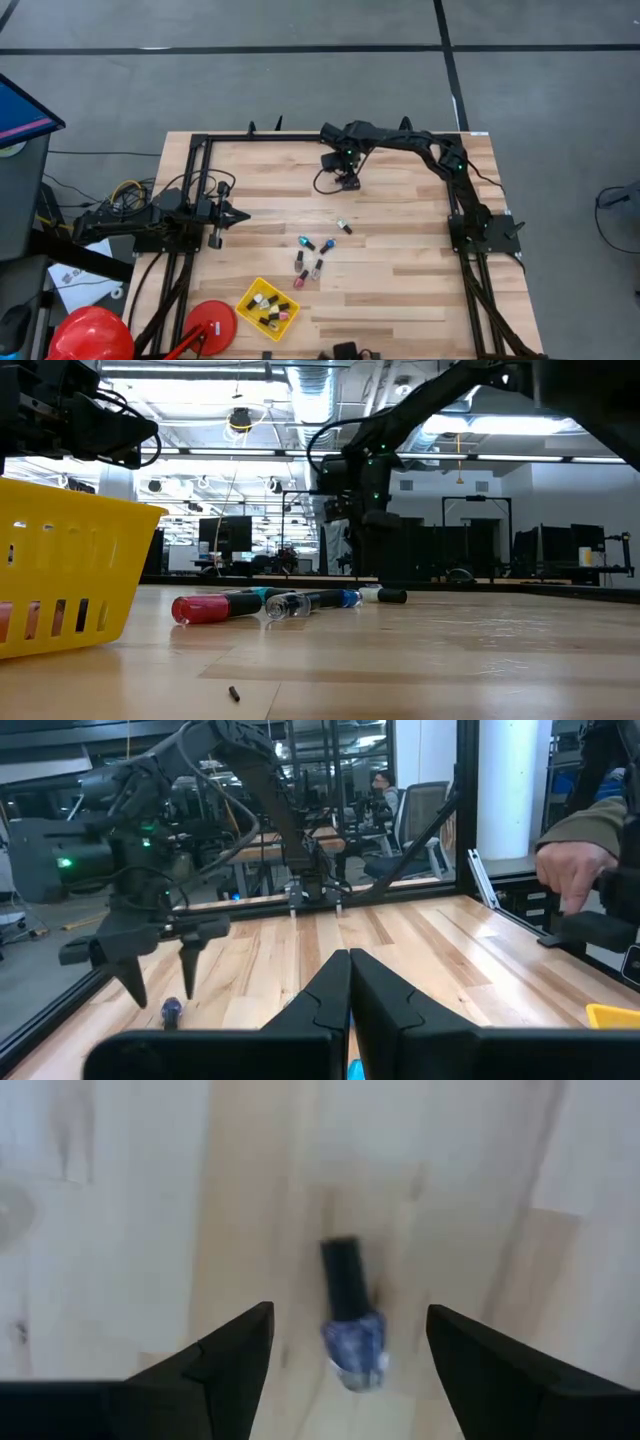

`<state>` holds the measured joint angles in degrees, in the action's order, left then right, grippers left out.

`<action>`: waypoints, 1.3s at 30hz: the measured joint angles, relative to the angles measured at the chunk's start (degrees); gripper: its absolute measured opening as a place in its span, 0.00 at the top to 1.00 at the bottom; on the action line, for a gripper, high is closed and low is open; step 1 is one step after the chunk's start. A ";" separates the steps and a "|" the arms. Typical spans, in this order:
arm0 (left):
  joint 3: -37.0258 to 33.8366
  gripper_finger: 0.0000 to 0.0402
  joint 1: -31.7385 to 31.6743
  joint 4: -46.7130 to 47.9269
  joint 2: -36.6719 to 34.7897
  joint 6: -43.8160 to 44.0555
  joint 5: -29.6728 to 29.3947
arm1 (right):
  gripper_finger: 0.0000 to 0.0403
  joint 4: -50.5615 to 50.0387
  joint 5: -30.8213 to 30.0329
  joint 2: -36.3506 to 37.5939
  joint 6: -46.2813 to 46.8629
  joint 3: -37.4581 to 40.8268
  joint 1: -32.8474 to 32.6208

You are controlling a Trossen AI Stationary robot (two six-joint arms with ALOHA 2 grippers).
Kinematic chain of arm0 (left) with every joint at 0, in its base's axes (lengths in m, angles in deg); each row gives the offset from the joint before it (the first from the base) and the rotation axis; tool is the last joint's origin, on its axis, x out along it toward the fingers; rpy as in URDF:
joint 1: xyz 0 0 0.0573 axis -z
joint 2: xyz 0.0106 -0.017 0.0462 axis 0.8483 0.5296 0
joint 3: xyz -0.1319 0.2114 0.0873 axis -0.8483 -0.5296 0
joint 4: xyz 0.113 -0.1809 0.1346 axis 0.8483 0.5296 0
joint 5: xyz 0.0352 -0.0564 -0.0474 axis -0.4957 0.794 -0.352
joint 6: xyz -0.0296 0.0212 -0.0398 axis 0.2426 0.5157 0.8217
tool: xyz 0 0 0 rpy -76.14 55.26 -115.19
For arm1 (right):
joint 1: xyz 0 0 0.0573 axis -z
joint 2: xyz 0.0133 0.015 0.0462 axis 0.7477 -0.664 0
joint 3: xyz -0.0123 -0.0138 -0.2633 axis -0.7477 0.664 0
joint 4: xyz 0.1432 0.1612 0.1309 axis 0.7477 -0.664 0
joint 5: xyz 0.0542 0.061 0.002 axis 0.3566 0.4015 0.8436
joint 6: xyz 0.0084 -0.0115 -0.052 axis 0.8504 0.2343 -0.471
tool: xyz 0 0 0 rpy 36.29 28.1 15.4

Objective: Pick & Place Nail Polish
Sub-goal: Put the purple nail polish into the yellow basket

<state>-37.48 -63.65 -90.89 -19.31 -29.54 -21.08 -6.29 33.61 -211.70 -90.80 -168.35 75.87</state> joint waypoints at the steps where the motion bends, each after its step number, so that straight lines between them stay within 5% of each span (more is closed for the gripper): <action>1: 0.00 1.00 -0.02 -0.02 0.00 0.00 0.00 | 0.37 0.09 0.13 -0.13 -0.01 0.15 -0.27; 18: 0.00 1.00 -0.02 0.00 0.00 0.00 0.01 | 0.38 6.42 -1.00 0.10 1.45 7.45 1.21; 31: 0.02 1.00 -0.02 0.00 0.00 0.00 0.02 | 0.77 6.44 -2.99 0.08 2.62 7.52 1.04; 39: 0.02 1.00 0.00 0.00 0.00 0.00 0.02 | 0.78 6.54 -3.99 0.85 3.55 7.67 -0.05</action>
<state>-37.46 -63.65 -90.89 -19.31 -29.54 -21.06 0.25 29.62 -210.85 -87.25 -160.68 75.83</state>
